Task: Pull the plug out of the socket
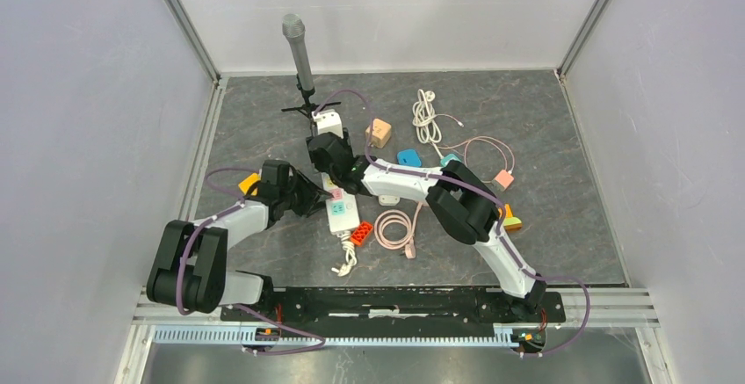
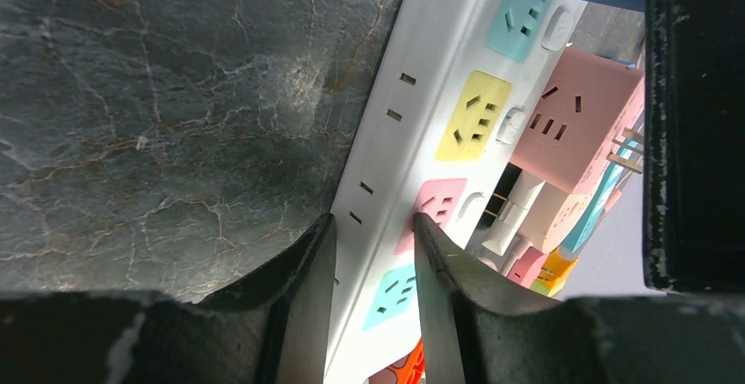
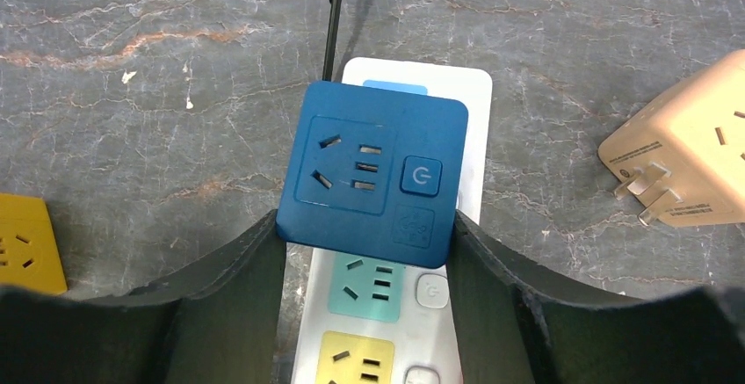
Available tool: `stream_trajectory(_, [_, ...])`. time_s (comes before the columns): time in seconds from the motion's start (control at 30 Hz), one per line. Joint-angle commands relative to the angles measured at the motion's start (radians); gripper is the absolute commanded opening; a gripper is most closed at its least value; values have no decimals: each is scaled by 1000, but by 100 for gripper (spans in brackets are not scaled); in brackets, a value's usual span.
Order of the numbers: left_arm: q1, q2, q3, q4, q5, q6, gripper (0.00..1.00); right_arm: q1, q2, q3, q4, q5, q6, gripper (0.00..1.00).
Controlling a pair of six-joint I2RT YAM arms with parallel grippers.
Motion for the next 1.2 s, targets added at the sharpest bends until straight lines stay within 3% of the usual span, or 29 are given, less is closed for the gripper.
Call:
stream_trajectory(0.0, [0,10,-29,16,-45,-10,43,6,17,61,-13,-4,-3,57])
stream_trajectory(0.07, [2,12,-28,-2,-56,-2,43,6,10,52,2,-10,-14,45])
stream_trajectory(0.17, [0,19,-22,-44,-74,14,42,5,-7,46,17,-16,-13,14])
stream_trajectory(0.23, [1,22,-17,-76,-92,24,42,5,-25,41,29,-26,-2,0])
stream_trajectory(0.4, [1,20,-20,-95,-103,41,36,-24,-40,72,11,-144,89,0])
stream_trajectory(0.6, [1,19,-25,-93,-97,50,32,-47,-92,-28,126,-265,152,0])
stream_trajectory(0.87, [2,35,-27,-101,-102,55,31,17,-68,17,60,-12,-40,0])
stream_trajectory(1.17, [2,46,-33,-96,-100,51,31,17,-109,16,76,-27,-68,0])
